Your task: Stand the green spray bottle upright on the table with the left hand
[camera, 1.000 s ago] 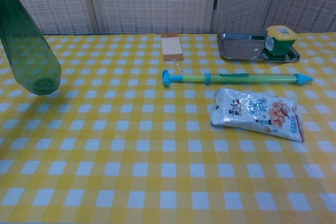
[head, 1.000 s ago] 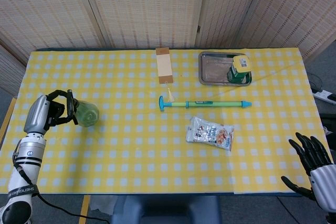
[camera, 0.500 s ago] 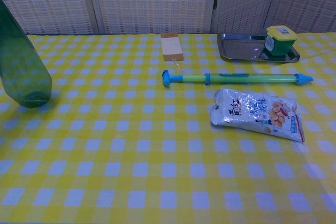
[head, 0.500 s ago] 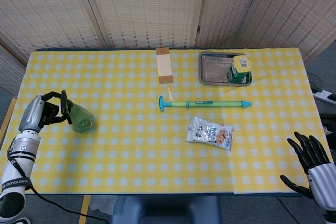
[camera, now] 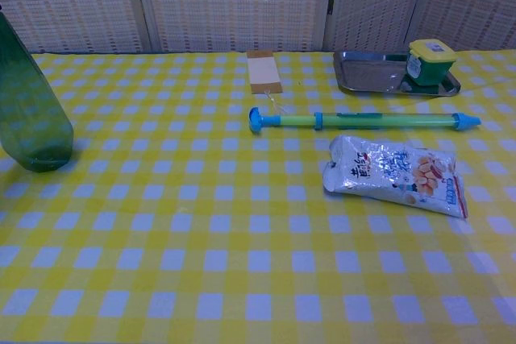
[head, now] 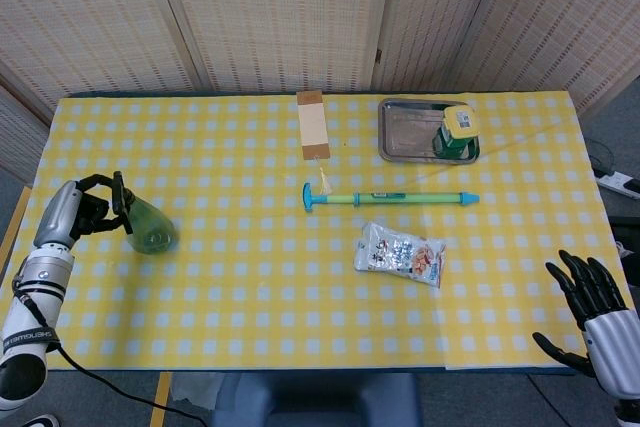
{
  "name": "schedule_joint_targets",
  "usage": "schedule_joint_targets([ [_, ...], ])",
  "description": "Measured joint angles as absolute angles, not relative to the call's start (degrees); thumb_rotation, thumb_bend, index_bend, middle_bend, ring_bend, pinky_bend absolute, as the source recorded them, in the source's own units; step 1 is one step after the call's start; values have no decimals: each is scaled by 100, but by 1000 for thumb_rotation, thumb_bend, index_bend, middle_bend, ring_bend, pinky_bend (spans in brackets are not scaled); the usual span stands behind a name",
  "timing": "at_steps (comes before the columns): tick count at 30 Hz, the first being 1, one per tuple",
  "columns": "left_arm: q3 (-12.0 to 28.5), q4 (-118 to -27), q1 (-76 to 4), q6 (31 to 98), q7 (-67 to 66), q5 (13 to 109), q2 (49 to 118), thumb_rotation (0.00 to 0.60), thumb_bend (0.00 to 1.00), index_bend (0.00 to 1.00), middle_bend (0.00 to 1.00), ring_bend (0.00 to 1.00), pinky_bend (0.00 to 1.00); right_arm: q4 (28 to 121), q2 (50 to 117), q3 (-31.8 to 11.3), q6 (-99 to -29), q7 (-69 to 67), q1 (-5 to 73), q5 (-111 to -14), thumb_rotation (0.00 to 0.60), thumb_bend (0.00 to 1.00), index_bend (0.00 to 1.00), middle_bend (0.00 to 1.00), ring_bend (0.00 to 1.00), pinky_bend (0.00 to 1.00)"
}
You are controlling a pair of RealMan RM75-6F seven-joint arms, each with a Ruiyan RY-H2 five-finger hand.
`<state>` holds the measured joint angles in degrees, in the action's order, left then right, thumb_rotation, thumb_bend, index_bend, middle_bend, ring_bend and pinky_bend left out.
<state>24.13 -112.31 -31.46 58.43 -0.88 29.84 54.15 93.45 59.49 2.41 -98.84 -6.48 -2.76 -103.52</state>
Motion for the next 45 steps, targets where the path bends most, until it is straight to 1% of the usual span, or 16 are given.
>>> schedule_joint_targets([
  [6, 2377, -11158, -3116, 5627, 166, 3134, 5344, 600, 434, 525, 1000, 1000, 1000, 9360, 5934, 259, -9803, -598, -251, -10343, 600, 197, 0, 0, 0, 0],
  [12, 2340, -11102, -3061, 5482, 430, 3385, 5284, 600, 433, 470, 1000, 1000, 1000, 9368, 5938, 254, -9823, -589, -257, -10336, 600, 197, 0, 0, 0, 0],
  [17, 2317, -11076, -3020, 5453, 612, 3483, 5250, 600, 378, 425, 1000, 1000, 1000, 9343, 5941, 249, -9818, -588, -245, -10344, 600, 197, 0, 0, 0, 0],
  [20, 2301, -11041, -3009, 5446, 690, 3527, 5239, 600, 363, 403, 1000, 1000, 1000, 9337, 5946, 242, -9832, -572, -247, -10340, 600, 197, 0, 0, 0, 0],
  [25, 2264, -11011, -2985, 5447, 786, 3612, 5237, 600, 357, 399, 1000, 1000, 1000, 9335, 5950, 235, -9817, -568, -240, -10321, 600, 196, 0, 0, 0, 0],
  [45, 2098, -10900, -2840, 5312, 1206, 3954, 5188, 600, 274, 370, 1000, 1000, 1000, 9341, 5944, 234, -9871, -572, -251, -10341, 600, 197, 0, 0, 0, 0],
])
